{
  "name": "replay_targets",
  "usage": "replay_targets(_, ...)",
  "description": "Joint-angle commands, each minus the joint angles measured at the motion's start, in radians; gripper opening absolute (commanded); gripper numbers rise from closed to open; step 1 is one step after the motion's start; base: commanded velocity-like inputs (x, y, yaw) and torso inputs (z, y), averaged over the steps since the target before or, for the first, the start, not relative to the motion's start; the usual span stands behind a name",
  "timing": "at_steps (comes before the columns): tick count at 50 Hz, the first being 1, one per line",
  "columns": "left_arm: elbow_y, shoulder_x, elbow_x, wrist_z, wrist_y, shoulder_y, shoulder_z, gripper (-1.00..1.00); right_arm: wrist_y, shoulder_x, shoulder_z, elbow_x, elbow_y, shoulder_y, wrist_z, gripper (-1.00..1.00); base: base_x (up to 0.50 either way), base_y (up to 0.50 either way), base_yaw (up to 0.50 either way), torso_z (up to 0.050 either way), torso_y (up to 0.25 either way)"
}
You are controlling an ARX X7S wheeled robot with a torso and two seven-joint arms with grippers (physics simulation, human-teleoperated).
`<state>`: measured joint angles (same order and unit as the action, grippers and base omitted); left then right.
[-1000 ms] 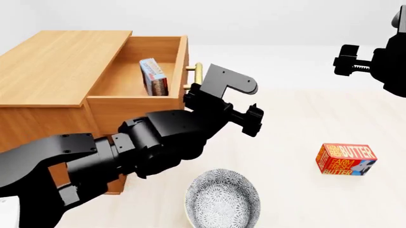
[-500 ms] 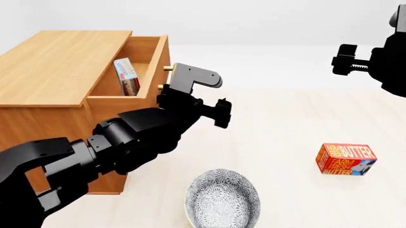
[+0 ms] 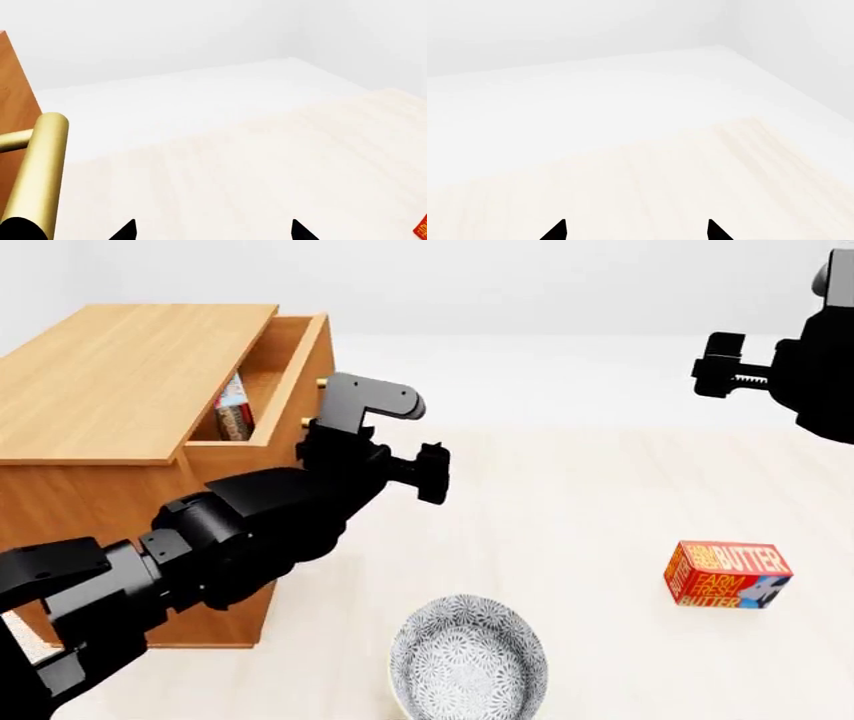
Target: Put the chocolate pudding in the top drawer of the cabinet and close it.
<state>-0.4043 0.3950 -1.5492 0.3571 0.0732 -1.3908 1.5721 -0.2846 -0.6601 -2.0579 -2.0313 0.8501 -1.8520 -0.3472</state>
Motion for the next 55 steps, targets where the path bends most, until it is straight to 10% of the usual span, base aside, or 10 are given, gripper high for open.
replay_targets(1,-0.157,0.066,-0.006,-0.005,-0.001,-0.007,-0.004,1.00,-0.003,0.006,0.003,0.001,0.006,0.000,0.001,1.00,0.01,0.00,0.00,0.000,0.000)
replay_targets(55,-0.214,0.191,-0.005,0.001,-0.004,-0.005,-0.031,1.00,-0.015,0.002,0.025,0.016,-0.001,-0.005,-0.008,1.00,0.01,0.00,0.00,0.000,0.000)
